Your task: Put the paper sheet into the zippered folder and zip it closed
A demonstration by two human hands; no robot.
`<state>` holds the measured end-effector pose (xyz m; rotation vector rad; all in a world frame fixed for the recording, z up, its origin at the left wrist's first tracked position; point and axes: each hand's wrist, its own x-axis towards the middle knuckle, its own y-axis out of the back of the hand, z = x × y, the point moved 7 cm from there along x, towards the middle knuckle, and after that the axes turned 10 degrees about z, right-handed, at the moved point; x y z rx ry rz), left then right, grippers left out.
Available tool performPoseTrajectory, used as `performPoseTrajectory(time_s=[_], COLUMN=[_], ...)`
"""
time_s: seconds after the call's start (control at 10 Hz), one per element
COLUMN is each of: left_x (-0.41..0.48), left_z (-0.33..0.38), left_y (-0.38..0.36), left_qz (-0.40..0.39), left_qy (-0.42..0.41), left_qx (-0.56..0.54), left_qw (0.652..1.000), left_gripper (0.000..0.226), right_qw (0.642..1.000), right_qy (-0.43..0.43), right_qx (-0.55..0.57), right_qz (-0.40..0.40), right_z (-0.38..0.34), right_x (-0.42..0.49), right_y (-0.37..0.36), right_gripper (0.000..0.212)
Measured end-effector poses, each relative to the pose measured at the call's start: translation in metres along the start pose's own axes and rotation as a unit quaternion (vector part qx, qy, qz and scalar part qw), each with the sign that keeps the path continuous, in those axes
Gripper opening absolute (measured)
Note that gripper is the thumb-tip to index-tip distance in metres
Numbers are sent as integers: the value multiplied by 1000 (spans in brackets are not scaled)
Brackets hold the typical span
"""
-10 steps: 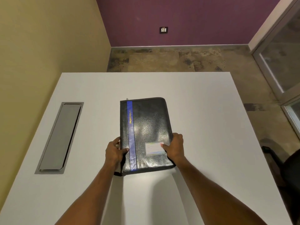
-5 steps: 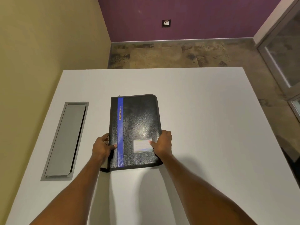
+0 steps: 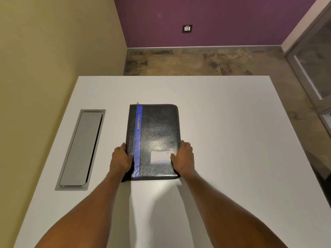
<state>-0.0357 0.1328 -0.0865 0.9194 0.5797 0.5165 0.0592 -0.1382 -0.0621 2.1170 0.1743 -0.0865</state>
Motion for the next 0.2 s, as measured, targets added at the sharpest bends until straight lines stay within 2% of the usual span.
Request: performPoseTrajectory(time_s=[0.2], left_x=[-41], left_z=[28], left_y=[5], left_qz=[35], left_qy=[-84], left_qx=[65], left_qw=[994], left_gripper=[68], right_qw=[988], right_qy=[149], right_qx=[-23], right_qz=[16], right_z=[-22], right_x=[-30], right_y=[26], right_gripper=[71])
